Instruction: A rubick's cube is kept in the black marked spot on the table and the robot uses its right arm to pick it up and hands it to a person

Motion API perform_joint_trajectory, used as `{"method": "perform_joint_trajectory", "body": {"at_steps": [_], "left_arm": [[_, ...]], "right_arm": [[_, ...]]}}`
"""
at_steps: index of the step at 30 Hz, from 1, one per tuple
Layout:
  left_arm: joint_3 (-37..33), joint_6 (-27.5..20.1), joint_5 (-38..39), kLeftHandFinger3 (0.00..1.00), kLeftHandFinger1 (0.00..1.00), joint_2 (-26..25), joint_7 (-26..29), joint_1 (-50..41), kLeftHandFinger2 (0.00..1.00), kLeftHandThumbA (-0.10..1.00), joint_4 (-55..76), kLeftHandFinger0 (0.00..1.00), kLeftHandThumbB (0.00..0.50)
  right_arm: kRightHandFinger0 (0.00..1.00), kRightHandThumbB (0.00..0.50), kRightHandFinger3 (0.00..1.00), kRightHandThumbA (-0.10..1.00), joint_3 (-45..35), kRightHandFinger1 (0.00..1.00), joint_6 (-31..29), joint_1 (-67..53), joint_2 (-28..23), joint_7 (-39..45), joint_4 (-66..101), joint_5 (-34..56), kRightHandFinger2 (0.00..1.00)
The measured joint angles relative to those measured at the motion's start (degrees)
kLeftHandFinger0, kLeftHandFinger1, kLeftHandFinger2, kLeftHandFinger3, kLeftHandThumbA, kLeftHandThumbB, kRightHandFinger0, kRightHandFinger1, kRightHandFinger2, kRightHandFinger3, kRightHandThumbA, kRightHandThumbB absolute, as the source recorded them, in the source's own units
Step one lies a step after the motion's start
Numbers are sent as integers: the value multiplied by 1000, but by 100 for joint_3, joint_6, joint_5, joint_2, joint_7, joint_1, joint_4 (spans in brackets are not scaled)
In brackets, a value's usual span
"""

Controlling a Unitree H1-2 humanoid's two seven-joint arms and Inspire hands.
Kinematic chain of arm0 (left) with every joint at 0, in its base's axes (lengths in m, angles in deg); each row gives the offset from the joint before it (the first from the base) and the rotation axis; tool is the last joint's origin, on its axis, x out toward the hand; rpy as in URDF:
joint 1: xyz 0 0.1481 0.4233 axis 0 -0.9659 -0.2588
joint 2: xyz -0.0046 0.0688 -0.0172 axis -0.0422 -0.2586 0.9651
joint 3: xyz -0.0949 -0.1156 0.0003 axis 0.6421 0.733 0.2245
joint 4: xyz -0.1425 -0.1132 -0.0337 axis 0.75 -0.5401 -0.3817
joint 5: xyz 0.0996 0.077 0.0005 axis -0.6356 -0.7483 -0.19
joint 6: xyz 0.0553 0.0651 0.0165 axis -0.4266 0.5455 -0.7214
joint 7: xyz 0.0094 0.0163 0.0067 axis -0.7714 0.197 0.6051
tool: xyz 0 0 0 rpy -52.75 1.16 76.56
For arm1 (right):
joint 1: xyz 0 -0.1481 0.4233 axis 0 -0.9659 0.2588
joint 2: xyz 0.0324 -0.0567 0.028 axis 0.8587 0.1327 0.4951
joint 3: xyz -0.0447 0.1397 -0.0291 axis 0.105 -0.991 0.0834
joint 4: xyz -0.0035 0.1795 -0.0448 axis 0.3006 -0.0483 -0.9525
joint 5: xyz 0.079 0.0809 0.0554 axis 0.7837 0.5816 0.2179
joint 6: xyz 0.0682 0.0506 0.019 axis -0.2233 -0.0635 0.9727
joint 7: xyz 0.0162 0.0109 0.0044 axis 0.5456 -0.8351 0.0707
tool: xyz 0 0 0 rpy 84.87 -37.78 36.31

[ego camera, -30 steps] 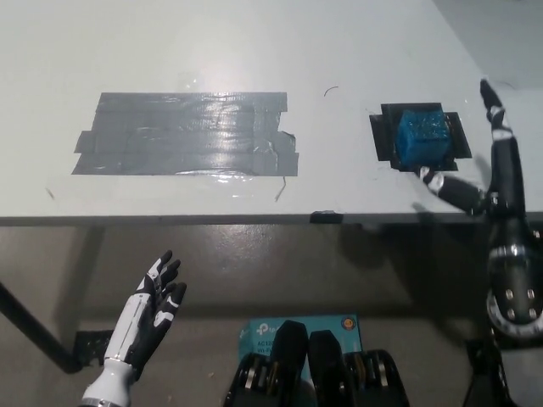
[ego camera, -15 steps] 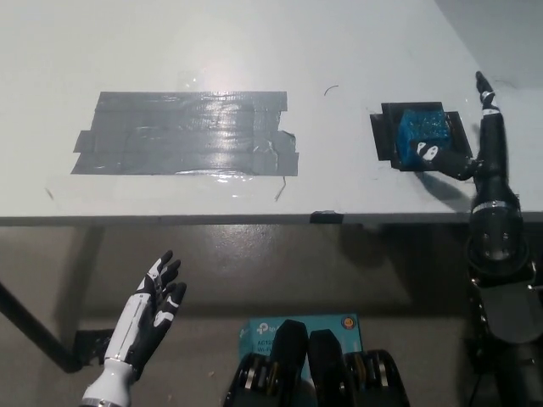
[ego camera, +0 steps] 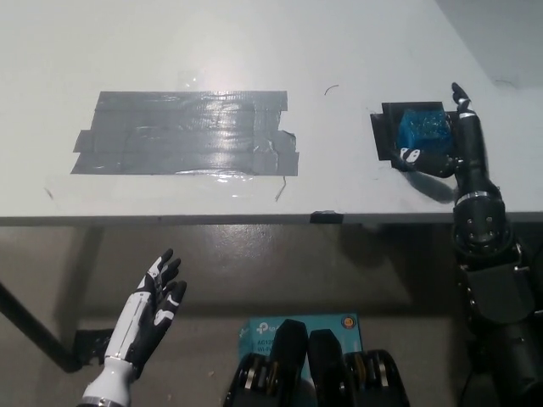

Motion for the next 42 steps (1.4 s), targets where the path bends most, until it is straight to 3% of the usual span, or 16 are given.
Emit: {"method": "perform_joint_trajectory", "body": {"at_steps": [3, 17, 28, 34, 38, 42], "left_arm": [[0, 0, 1, 1000, 1000, 0, -2, 24, 1000, 812, 0, 1000, 212], [0, 3, -5, 1000, 1000, 0, -35, 36, 1000, 798, 9, 1000, 206], [1, 0, -6, 1000, 1000, 0, -38, 69, 1000, 798, 7, 1000, 210], [1, -1, -5, 1000, 1000, 0, -38, 117, 1000, 797, 6, 1000, 208], [1, 0, -5, 1000, 1000, 0, -39, 119, 1000, 802, 6, 1000, 206], [1, -1, -7, 1000, 1000, -1, -39, 121, 1000, 807, 6, 1000, 207]], "right_arm": [[1000, 482, 1000, 1000, 15, 1000, 20, 63, 0, 24, -117, 48, 1000], [1000, 412, 1000, 1000, -81, 1000, -130, 449, -40, 101, -1257, 423, 1000], [1000, 404, 1000, 1000, -94, 1000, -325, 778, -106, 86, -1804, 497, 1000], [1000, 466, 1000, 1000, -92, 1000, -392, 937, -112, 66, -2030, 559, 1000], [1000, 436, 1000, 950, -91, 1000, -395, 966, -111, 46, -2079, 570, 1000], [1000, 417, 1000, 982, -95, 1000, -435, 989, -105, 49, -2150, 639, 1000]]}}
